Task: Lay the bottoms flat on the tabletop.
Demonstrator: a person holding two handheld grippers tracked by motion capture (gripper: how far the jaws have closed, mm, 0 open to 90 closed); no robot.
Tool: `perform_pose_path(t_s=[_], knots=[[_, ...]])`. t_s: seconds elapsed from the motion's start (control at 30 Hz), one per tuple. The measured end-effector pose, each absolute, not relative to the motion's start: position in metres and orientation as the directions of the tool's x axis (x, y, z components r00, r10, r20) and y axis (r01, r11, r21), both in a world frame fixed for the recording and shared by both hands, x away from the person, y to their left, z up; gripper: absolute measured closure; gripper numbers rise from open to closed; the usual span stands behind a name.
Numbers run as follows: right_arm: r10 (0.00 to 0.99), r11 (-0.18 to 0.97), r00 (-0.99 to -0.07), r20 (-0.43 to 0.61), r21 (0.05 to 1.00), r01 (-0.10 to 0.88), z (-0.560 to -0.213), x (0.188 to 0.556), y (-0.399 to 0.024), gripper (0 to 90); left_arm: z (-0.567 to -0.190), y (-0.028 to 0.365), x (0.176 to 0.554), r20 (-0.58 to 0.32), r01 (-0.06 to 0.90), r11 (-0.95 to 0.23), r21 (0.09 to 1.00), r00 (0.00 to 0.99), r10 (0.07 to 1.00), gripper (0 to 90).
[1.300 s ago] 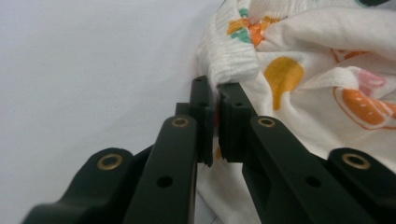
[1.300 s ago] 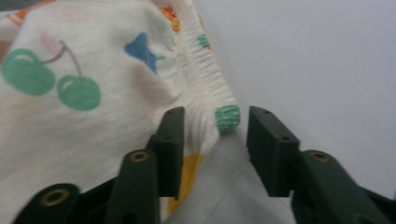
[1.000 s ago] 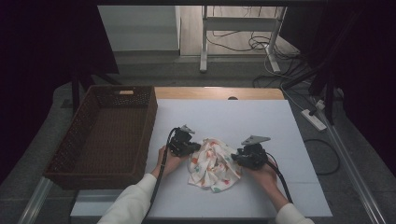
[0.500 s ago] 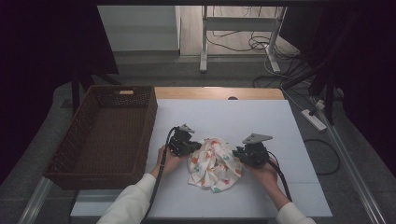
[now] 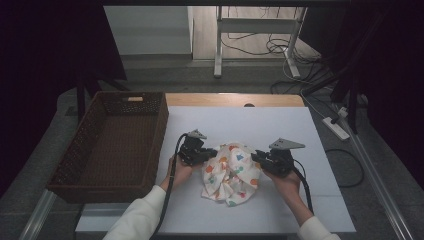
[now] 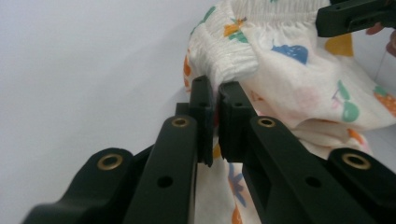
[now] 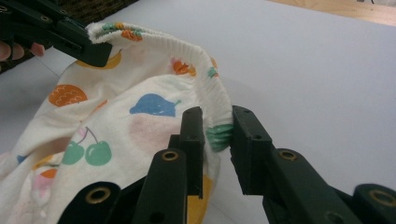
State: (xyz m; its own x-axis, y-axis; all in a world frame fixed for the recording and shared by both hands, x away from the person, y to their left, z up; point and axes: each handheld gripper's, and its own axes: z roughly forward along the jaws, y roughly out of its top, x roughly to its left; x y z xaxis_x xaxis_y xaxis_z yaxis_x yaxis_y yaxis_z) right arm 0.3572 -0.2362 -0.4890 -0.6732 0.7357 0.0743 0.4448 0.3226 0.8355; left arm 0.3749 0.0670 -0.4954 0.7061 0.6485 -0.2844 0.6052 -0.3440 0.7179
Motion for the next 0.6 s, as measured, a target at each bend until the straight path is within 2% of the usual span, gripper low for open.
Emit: perform_pose_path(t_s=[0.6], knots=[[0.722, 0.289, -0.687, 0.08, 0.868, 0.405, -0.47, 0.354, -0.235, 74.9, -0.474, 0.076, 0.37, -0.295, 0.578, -0.289, 0.763, 0.71, 0.639, 86.0]])
